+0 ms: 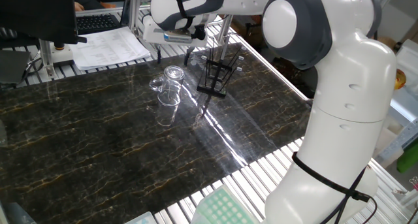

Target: Take the cup off the cup rack

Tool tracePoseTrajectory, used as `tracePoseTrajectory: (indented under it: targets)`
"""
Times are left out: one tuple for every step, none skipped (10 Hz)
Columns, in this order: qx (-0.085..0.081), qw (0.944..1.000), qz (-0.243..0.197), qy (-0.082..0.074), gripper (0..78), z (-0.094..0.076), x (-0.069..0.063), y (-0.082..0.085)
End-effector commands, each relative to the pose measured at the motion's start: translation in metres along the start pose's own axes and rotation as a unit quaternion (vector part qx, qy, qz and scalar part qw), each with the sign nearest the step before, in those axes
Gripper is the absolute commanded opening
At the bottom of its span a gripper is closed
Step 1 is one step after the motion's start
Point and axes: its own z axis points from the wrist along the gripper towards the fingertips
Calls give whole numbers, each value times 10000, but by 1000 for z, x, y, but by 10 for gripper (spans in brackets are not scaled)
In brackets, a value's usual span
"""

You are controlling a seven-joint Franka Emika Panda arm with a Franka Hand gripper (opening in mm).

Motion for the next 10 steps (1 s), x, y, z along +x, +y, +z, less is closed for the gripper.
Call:
tracePoseTrajectory:
  targets:
    - [53, 9992, -305, 270, 774, -60, 23, -4]
    - [48, 9987, -410, 314, 774, -68, 25, -6]
    - [47, 9981, -541, 292, 774, -74, 27, -9]
    - [15, 9966, -786, 242, 774, -79, 31, -11]
    - [7, 9960, -866, 234, 774, -80, 32, -12]
    - [-84, 9936, -1113, 179, 774, -85, 36, -15]
    - [-84, 9936, -1113, 179, 774, -85, 36, -15]
    - [-196, 9911, -1318, 18, 774, -89, 45, -18]
    - [-235, 9907, -1340, 2, 774, -92, 47, -20]
    - [-242, 9903, -1365, -10, 774, -95, 48, -21]
